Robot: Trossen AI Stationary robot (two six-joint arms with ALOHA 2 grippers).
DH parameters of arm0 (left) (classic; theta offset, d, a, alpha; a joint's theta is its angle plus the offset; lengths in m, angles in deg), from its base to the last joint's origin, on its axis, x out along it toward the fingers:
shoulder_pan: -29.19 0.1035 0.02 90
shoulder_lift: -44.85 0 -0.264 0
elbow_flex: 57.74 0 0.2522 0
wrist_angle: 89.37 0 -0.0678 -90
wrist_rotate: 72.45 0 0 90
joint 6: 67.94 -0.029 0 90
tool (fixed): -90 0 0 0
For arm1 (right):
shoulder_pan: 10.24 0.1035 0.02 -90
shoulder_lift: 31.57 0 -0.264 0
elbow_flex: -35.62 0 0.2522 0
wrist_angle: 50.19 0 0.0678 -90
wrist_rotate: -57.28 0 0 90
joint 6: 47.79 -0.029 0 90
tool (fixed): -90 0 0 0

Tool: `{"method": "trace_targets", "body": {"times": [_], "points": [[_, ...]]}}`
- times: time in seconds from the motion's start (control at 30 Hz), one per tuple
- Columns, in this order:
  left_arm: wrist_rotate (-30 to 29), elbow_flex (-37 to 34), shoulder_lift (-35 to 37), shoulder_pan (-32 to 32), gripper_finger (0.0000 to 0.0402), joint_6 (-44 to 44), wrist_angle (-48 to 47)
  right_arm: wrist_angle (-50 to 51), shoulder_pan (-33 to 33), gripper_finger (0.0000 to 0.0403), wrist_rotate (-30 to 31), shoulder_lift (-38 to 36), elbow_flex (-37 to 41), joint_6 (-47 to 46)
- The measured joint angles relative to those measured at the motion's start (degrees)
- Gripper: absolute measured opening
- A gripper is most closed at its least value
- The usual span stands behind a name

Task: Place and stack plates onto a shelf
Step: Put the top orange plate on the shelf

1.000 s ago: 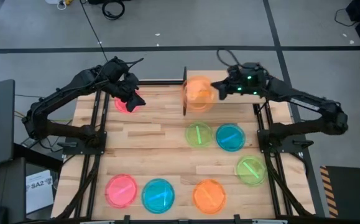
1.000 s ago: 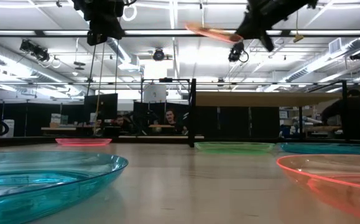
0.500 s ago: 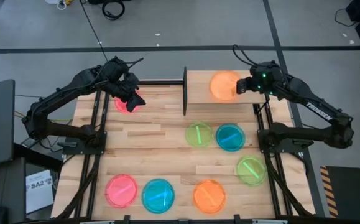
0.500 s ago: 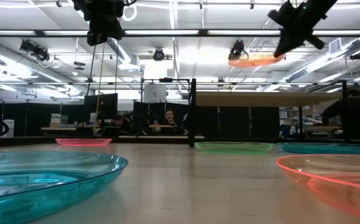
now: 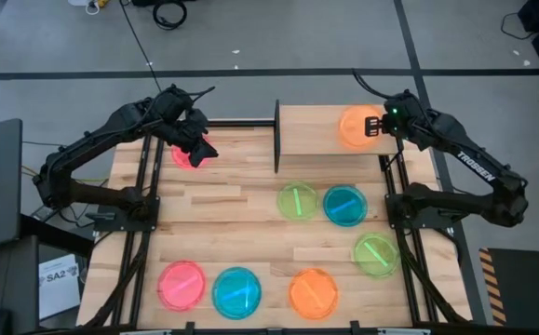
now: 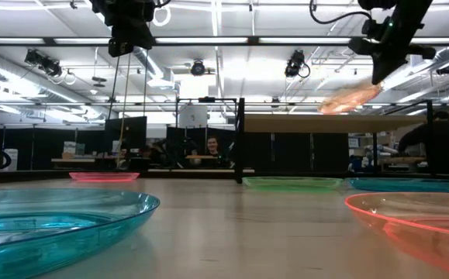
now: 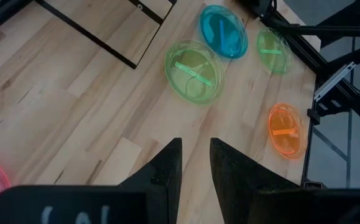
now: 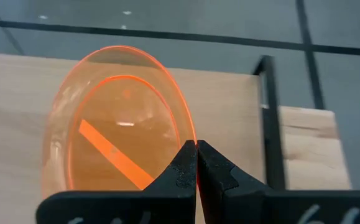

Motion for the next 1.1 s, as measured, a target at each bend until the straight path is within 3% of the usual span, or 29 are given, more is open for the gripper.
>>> {"method": "trace_targets", "body": {"times": [0.4,0.8,1.1], "points": [[0.0,0.0,0.0,0.0,0.0089,0.0,0.0,1.8,-3.8,0.0006,2.9,0.7,0.0,0.0],[0.0,0.0,0.0,0.0,0.0089,0.0,0.0,1.1,-5.6,0.0007,2.9,6.2,0.0,0.0],[0.0,0.0,0.0,0.0,0.0089,0.0,0.0,1.2,-6.9,0.0025,2.9,8.5,0.0,0.0]]}}
